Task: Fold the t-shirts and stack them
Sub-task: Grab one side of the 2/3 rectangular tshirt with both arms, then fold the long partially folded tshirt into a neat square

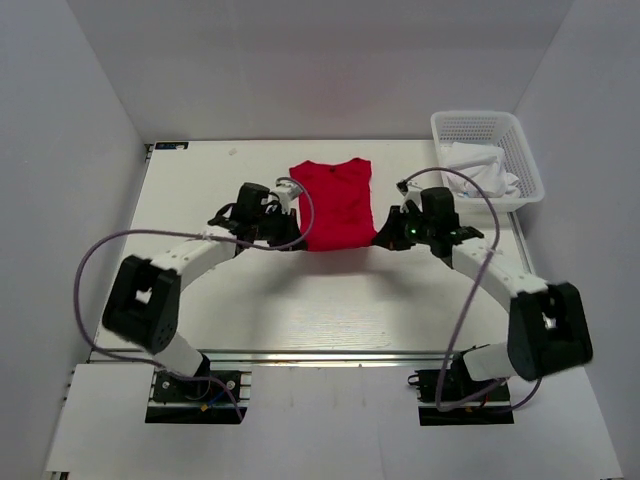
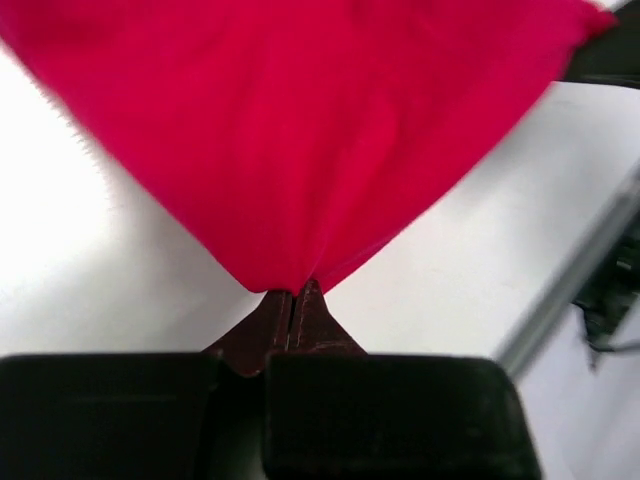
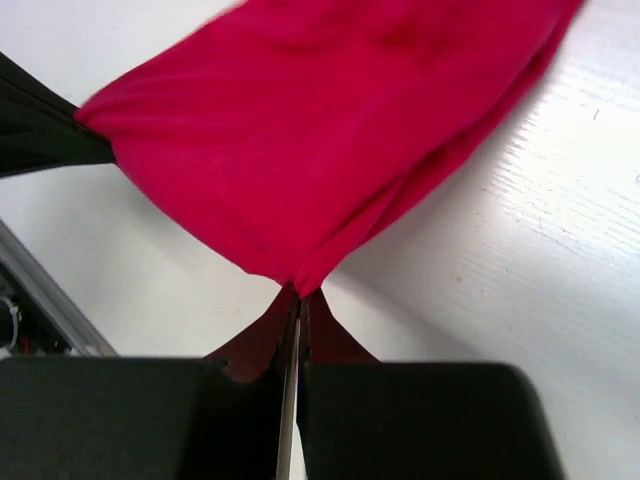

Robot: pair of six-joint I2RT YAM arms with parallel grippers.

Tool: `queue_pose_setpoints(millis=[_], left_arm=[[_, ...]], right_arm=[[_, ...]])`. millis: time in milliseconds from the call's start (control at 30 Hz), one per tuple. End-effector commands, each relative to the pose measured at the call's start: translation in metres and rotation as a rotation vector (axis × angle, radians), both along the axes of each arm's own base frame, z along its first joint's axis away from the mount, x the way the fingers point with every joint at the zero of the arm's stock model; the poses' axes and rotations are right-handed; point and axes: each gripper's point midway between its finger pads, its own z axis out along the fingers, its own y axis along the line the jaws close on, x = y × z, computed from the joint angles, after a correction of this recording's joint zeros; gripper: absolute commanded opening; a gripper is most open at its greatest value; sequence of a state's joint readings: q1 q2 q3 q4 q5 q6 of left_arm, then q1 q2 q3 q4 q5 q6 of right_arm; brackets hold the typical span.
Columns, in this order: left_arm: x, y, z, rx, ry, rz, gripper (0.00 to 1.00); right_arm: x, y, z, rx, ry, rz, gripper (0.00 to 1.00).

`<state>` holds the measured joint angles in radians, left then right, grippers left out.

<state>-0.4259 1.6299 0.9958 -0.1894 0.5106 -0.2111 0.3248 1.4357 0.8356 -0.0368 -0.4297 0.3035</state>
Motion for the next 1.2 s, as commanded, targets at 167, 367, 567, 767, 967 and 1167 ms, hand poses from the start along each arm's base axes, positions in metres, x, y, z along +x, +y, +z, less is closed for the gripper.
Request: queue_pose_setpoints(millis=[167, 367, 567, 767, 967, 1167], left_arm=[[-0.065, -0.003, 0.098, -0.204, -0.103, -0.133, 0.0], [-0.082, 0.007, 0.123, -0.224, -0.13, -0.102, 0.0], [-0.073, 0.012, 0.12, -0.2, -0.106, -0.016, 0.0], [-0.04, 0.031, 0.119, -0.128, -0.116, 0.167, 0.0], [-0.007, 0.043, 0.116, -0.035, -0.105, 0.31, 0.0], [0.03, 0.057, 0.107, 0.057, -0.056, 0.482, 0.0]], right_arm=[[-0.058, -0.009, 0.064, 0.007, -0.095, 0.164, 0.0], [-0.07, -0.006, 0.095, 0.045, -0.171, 0.222, 0.0], [-0.061, 0.001, 0.099, 0.079, -0.168, 0.222, 0.0], [-0.031, 0.011, 0.111, 0.117, -0.212, 0.184, 0.0], [0.004, 0.024, 0.114, 0.135, -0.185, 0.171, 0.0], [0.043, 0.03, 0.1, 0.095, -0.141, 0.142, 0.0]])
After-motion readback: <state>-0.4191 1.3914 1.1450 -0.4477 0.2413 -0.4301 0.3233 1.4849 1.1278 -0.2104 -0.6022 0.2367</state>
